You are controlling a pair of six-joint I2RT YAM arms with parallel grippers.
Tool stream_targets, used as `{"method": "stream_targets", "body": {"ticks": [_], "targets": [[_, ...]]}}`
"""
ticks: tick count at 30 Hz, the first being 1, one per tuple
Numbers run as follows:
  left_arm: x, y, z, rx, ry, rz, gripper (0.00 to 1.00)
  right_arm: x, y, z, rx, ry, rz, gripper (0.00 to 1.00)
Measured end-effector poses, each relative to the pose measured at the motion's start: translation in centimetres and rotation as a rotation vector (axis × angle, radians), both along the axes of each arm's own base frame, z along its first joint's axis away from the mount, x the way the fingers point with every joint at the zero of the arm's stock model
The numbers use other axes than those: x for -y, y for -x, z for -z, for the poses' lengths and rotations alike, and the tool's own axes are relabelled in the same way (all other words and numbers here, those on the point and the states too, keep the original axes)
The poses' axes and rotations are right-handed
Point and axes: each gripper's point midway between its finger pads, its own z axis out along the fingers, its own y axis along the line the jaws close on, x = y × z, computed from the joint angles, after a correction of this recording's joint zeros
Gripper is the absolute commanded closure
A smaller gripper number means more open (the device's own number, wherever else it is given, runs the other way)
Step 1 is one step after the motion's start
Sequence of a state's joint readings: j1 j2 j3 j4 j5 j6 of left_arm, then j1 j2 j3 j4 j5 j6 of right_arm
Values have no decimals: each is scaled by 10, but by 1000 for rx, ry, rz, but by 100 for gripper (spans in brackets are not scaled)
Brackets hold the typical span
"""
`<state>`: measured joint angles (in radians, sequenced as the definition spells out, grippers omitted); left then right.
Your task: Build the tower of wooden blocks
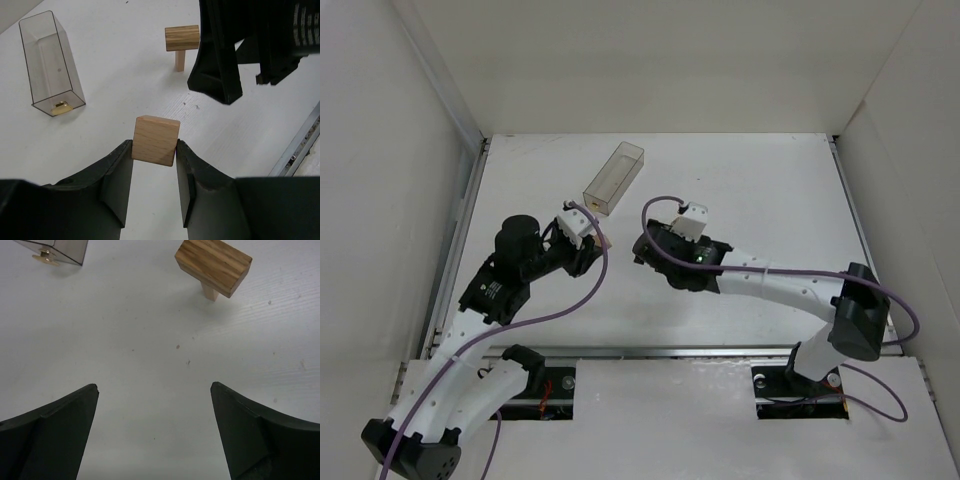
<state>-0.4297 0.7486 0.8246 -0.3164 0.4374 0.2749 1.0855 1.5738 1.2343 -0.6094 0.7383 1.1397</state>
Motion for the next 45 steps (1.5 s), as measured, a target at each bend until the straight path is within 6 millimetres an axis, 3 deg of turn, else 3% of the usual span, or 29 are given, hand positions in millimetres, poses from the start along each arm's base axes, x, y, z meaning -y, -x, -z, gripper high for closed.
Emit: {"method": "stream_targets", "body": {"ticks": [4,10,17,22,34,45], "targets": [[0,-1,0,1,0,-1,89,17,-9,-14,-95,-23,51,0],[5,-5,2,-15,-2,16,89,45,-11,5,-235,6,112,0],[14,-8,-5,-15,13,56,89,40,-43,10,-289,-16,169,0],[16,-10,-9,2,16,68,89,50,-60,12,-302,-36,219,0],[16,-11,-9,32,-5,85,89,37,-83,37,-335,-16,255,0],[16,-14,-13,52,-4,80,89,51,-91,33,-316,5,307,3]]}}
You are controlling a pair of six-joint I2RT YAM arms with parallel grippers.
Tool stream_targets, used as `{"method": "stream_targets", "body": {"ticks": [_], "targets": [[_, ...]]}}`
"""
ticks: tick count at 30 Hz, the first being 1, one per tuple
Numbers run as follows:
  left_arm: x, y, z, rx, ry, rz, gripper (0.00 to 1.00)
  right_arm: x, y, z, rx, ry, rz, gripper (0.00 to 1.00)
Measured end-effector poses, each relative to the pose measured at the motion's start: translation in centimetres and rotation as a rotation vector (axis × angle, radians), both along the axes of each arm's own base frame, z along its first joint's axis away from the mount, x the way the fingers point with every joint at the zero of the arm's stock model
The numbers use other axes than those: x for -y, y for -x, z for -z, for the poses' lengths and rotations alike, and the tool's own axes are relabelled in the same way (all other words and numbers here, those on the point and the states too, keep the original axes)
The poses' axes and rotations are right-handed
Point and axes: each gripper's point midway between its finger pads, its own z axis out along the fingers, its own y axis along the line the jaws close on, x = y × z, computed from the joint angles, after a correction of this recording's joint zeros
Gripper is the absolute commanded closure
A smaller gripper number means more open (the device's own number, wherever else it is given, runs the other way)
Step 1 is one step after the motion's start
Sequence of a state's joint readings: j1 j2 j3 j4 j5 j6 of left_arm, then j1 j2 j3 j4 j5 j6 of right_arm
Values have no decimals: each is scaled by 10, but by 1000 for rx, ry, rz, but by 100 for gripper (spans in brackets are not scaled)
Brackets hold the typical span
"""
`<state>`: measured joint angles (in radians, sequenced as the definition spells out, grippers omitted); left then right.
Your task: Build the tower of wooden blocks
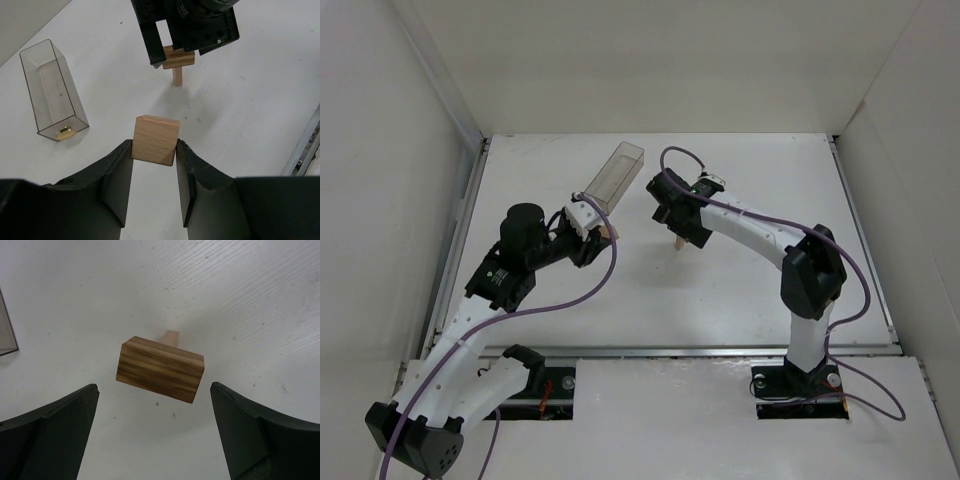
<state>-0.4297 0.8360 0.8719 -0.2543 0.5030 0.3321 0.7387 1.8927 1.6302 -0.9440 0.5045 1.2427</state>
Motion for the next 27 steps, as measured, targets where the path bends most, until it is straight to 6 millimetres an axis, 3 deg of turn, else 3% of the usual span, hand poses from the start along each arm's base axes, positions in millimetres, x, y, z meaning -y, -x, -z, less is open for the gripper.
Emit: {"method": "stream_targets", "body": {"ticks": [5,14,27], "targets": [[0,-1,0,4,0,-2,89,6,-4,10,-17,20,15,7],[1,-7,0,13,-5,-7,89,11,-7,17,-28,45,15,25],[1,-12,2,22,-16,-15,89,12,-6,19,-33,69,-22,33]]}}
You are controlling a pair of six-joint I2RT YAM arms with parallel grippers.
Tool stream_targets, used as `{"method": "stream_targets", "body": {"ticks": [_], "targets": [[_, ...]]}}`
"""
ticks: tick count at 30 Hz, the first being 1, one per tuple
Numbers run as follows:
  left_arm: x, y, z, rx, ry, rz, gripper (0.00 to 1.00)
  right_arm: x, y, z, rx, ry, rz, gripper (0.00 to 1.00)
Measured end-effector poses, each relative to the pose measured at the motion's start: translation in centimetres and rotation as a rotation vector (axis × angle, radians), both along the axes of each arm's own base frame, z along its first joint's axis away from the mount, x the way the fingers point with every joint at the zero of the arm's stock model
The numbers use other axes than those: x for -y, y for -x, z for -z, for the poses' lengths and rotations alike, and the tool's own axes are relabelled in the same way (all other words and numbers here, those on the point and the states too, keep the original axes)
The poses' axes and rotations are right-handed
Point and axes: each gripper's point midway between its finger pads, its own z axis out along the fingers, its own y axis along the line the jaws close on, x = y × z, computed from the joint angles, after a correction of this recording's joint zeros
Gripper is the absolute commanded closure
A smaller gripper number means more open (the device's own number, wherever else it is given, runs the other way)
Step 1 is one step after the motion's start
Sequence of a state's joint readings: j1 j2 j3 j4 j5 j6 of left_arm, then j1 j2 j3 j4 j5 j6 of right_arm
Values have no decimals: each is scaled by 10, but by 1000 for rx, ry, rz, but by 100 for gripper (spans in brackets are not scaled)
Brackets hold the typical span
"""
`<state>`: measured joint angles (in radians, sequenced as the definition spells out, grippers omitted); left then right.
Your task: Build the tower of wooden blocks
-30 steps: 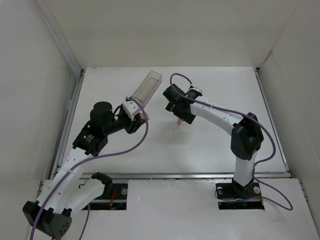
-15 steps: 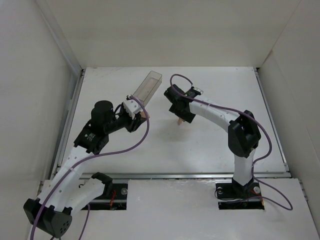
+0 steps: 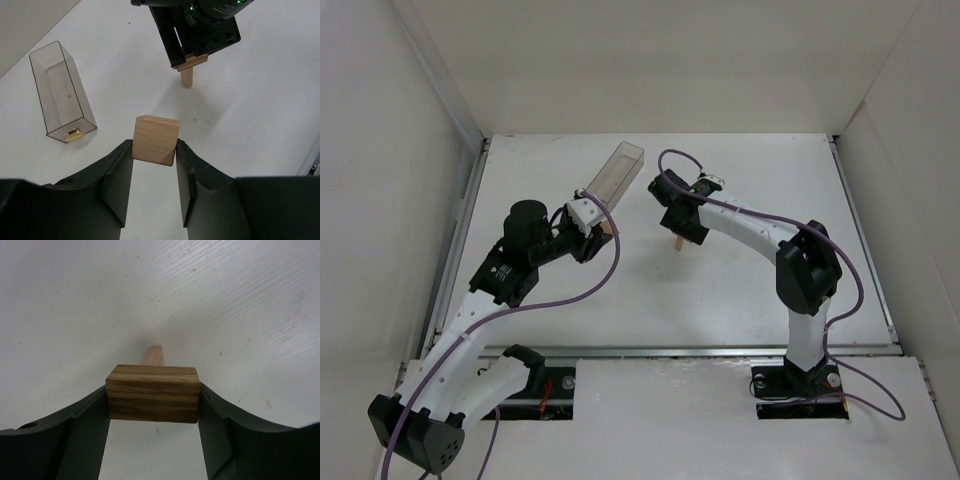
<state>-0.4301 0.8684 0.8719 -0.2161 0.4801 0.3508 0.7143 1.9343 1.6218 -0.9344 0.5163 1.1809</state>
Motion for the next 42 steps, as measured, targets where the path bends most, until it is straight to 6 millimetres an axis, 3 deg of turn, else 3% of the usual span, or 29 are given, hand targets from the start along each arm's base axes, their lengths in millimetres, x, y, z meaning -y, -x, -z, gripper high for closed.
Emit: {"method": "stream_targets", "body": {"ticks": [42], "targets": [[-3,-4,-2,26,-13,-15,89,6,-5,-1,49,144,-333,35]]}}
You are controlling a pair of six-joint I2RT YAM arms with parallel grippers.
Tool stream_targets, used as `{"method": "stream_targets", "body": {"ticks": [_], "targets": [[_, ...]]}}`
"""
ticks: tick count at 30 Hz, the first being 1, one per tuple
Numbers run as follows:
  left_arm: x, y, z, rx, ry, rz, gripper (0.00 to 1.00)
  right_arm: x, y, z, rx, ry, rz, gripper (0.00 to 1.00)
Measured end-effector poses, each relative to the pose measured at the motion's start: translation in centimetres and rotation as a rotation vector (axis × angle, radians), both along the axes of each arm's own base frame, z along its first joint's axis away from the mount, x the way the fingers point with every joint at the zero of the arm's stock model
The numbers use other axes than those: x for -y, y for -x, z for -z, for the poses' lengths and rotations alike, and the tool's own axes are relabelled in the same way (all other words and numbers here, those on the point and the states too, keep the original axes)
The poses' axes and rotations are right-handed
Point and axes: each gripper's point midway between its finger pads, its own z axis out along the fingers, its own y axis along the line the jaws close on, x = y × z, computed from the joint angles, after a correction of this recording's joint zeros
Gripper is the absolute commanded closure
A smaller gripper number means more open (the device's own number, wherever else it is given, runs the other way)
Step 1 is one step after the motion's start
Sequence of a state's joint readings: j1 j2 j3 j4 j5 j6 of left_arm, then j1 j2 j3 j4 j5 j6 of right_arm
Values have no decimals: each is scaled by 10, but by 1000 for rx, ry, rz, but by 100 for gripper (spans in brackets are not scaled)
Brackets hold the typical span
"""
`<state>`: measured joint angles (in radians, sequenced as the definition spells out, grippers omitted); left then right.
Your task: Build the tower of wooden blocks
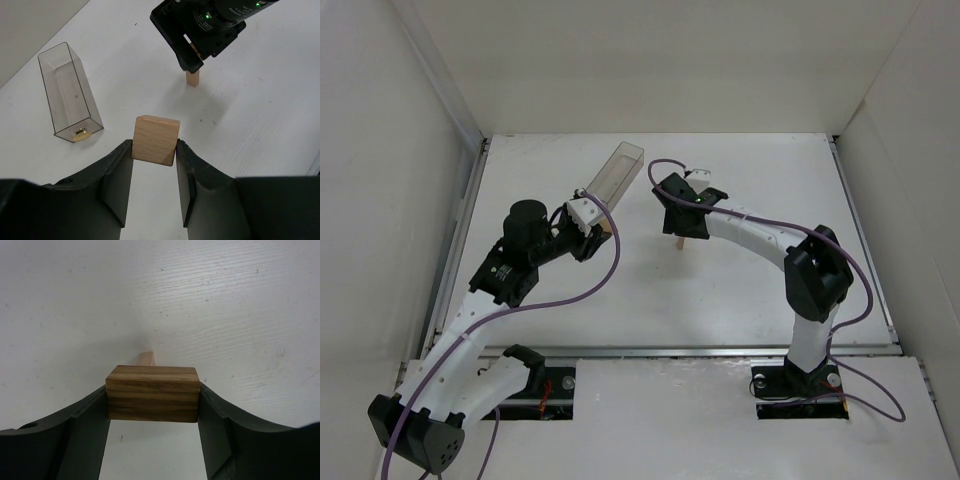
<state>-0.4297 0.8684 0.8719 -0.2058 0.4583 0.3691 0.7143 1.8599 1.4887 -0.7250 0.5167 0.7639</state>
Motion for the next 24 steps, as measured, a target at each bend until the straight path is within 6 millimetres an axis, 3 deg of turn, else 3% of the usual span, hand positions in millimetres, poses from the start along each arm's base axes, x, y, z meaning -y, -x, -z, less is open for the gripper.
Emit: {"method": "stream_targets", "body": {"ticks": [12,20,24], "targets": [[0,0,0,6,-5,2,89,-2,2,-1,-14,10,-53,35],[0,0,0,6,-5,3,89,-10,-1,-21,32,-31,-106,35],[0,0,0,6,-6,3,89,-11,-1,-21,29,-32,-129,35]]}}
